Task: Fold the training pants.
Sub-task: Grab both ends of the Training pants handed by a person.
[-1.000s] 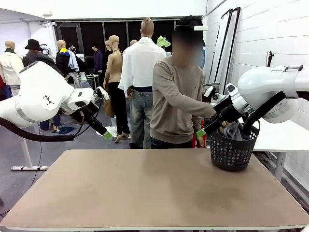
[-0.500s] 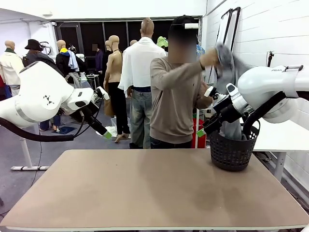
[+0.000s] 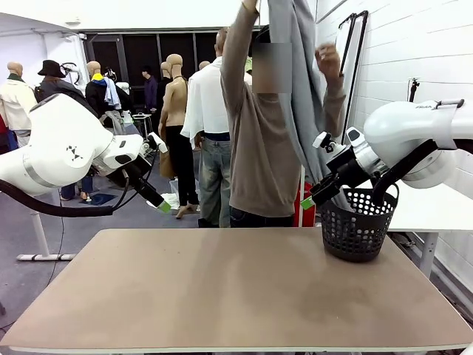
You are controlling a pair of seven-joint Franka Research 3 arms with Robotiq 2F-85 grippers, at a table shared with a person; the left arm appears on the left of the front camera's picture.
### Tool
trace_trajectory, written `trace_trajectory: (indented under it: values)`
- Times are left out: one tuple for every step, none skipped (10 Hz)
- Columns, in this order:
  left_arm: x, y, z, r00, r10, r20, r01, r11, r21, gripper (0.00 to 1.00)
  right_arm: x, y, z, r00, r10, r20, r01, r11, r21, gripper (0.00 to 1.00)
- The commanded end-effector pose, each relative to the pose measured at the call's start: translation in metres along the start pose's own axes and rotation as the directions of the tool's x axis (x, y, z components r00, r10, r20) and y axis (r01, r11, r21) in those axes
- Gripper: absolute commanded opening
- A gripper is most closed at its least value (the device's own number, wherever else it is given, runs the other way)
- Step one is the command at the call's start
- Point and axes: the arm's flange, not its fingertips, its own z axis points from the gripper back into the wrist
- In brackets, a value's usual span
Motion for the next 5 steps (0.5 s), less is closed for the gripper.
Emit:
trace_trajectory:
  values:
    - [-0.0002, 0.0003, 0.0015, 1.000, -0.014, -0.003, 0.013, 1.000, -0.011, 1.00, -0.0002, -0.0026, -0.0017, 1.000, 0.010, 0.022, -0.011, 1.000, 0.021, 1.00]
    - [-0.0002, 0.0003, 0.0015, 1.000, -0.014, -0.003, 0.013, 1.000, -0.011, 1.00, -0.0002, -0.0026, -0.0017, 1.000, 0.010, 0.022, -0.011, 1.000, 0.021, 1.00]
    - [-0.0002, 0.0003, 0.0015, 1.000, -0.014, -0.003, 0.013, 1.000, -0.011, 1.00, -0.0002, -0.0026, -0.0017, 1.000, 0.010, 0.022, -0.011, 1.000, 0.021, 1.00]
    - [-0.0002, 0.0003, 0.0015, 1.000, -0.014, -0.003, 0.013, 1.000, -0.011, 1.00, -0.0002, -0.0026, -0.0017, 1.000, 0.010, 0.022, -0.011, 1.000, 0.021, 1.00]
    - [-0.0002, 0.0003, 0.0015, 1.000, -0.014, -0.003, 0.013, 1.000, -0.011, 1.00, -0.0002, -0.0026, -0.0017, 1.000, 0.010, 0.022, -0.011, 1.000, 0.021, 1.00]
